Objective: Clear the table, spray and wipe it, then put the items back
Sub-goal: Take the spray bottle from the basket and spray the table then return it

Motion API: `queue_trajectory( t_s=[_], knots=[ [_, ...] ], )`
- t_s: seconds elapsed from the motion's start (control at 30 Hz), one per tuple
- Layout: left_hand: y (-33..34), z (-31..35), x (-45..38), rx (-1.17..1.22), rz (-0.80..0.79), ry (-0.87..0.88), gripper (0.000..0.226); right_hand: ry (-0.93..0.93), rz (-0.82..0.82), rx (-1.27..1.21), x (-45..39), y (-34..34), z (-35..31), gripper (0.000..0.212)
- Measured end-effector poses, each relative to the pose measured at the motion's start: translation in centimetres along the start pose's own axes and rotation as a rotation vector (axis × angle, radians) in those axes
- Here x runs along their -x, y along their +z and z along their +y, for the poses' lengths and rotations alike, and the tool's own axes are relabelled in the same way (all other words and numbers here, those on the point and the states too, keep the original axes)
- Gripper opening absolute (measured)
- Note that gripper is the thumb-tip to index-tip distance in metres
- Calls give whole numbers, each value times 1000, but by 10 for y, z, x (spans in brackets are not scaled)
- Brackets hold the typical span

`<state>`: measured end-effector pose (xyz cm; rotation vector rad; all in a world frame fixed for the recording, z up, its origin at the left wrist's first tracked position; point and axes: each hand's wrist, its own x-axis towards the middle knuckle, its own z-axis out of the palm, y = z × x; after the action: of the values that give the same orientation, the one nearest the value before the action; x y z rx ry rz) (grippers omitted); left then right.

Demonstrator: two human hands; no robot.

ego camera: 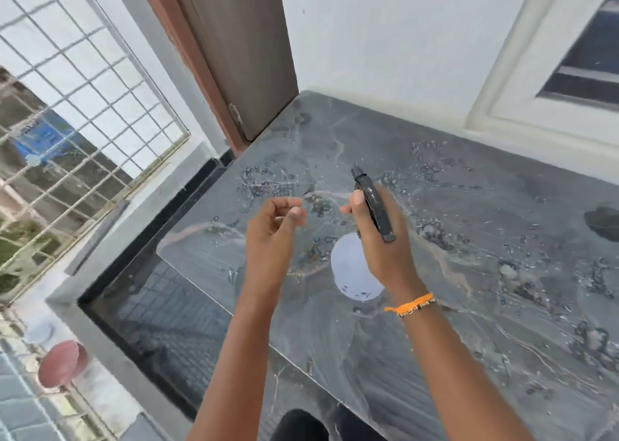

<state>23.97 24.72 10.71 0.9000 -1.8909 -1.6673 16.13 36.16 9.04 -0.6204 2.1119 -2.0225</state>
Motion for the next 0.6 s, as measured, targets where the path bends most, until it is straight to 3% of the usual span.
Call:
queue_trajectory(
  t_s=[0.13,0.3,0.43,0.6],
  knots=[
    [-6,-11,-71,-157,-78,3,11,-33,-32,197,-53,24,10,28],
    [-7,-39,-159,-522,-264,6,21,-21,-8,349,-103,46,32,44],
    [-8,-63,-221,-995,-558,127,48,116,89,319,-128,66,48,46],
    [-14,-93,-258,-1246,-787,186,90,335,206,257,-159,99,70,57]
  ],
)
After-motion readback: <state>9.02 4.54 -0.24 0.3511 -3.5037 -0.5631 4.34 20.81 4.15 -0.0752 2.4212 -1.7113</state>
